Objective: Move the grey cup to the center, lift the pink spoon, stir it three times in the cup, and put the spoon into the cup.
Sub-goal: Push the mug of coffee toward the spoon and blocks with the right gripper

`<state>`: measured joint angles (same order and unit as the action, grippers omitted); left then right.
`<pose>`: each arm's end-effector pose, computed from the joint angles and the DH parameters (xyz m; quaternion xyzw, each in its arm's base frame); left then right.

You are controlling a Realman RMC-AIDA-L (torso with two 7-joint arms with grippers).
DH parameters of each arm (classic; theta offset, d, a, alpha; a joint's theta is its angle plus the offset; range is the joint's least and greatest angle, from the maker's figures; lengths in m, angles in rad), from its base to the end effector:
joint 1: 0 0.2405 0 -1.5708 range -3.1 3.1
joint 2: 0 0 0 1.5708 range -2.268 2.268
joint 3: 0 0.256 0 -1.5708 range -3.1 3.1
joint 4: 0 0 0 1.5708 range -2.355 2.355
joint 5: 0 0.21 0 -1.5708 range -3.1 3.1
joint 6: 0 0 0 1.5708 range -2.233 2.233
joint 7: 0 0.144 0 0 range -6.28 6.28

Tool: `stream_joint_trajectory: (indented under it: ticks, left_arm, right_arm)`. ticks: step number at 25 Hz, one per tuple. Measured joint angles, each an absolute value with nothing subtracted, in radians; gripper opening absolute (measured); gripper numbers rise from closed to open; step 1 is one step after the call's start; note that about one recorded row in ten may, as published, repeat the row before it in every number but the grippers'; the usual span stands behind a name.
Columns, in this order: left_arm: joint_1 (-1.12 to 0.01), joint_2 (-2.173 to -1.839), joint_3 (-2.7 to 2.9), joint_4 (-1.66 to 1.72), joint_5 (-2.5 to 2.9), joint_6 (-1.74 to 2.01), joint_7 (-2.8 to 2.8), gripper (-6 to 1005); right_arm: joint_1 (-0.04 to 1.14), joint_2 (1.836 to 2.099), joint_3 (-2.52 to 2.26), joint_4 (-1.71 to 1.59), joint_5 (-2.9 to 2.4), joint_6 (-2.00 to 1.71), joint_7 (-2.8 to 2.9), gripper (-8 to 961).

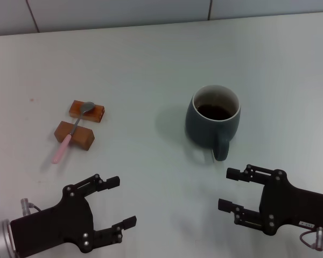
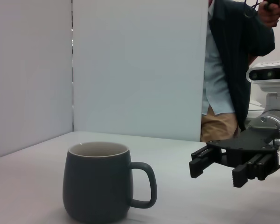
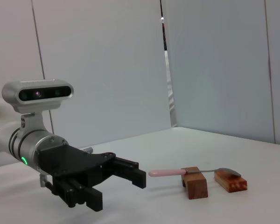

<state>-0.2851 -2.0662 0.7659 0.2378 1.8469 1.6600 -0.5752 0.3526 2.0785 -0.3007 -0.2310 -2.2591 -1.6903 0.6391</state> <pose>-0.3152 0.2021 -0.0555 -0.9324 -0.0884 -0.3124 0.1588 0.3148 0.2143 -0.0508 -0.9263 0.1254 0.3171 0.1604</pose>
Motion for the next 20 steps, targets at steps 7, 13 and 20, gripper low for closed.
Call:
stream_joint_trajectory:
  ticks: [7,13,20]
  left_arm:
    - [-0.289,-2.065,0.762,0.239,1.846,1.661,-0.575,810]
    - [-0.290,-2.065,0.762,0.243,1.846,1.662,-0.577,810]
    - [-0.290,-2.065,0.760,0.245,1.844,1.663,-0.578,809]
  right_arm:
    - [0.352,2.077,-0.291,-0.217,-2.257,-1.683,0.660,626]
    - [0.353,2.077,-0.290,-0.217,-2.255,-1.675,0.668,490]
    - [0.332,2.079,-0.282,-0.190,-2.142,-1.701,0.586,124]
